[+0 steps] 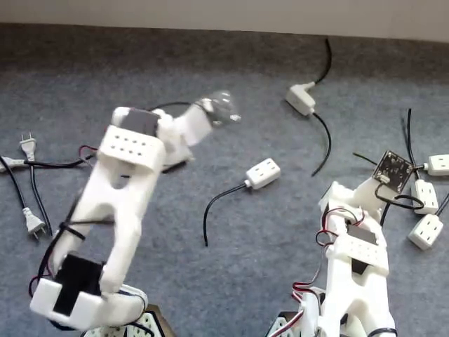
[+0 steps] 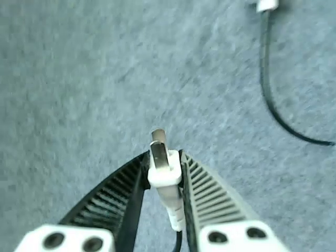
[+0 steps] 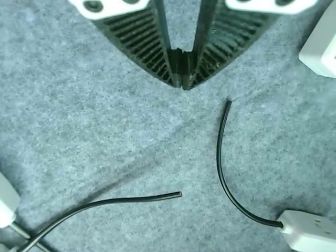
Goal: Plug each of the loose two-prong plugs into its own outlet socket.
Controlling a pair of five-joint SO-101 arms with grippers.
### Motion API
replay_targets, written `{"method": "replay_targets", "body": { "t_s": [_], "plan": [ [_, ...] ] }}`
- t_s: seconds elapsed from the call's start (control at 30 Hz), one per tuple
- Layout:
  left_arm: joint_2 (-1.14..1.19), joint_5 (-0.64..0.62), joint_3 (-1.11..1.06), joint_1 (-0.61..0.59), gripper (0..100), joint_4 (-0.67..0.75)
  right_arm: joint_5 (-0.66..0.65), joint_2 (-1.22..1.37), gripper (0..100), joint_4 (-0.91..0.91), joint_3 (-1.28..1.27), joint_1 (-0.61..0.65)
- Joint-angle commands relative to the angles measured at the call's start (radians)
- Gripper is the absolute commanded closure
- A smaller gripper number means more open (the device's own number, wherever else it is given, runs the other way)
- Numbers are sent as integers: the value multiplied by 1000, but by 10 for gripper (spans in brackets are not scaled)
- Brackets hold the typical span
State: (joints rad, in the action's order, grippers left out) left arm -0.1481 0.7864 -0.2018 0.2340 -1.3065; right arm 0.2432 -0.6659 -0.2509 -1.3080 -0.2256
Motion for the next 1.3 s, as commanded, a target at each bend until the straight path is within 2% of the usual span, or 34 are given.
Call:
{"method": "replay_targets", "body": {
  "t_s": [0.0,0.1,0.23,0.37,0.67,0.87,1.0,1.27],
  "plan": [
    [-74,6,2,154,976,-6,9,2,991,4,10,5],
    [-102,-8,-24,240,979,-6,9,2,991,4,10,5],
    [-177,-198,-111,328,980,64,9,2,991,4,10,5],
    [-315,-311,-309,384,980,287,9,2,991,5,10,5],
    [-799,-344,-898,456,980,832,9,2,991,5,10,7],
    [-1069,-542,-1181,453,980,1125,-2,-7,991,5,7,45],
    [-1136,-598,-1297,453,980,1272,-103,-7,991,5,12,105],
    [-1050,-608,-1429,456,980,1559,-109,-84,991,2,8,189]
  ]
}}
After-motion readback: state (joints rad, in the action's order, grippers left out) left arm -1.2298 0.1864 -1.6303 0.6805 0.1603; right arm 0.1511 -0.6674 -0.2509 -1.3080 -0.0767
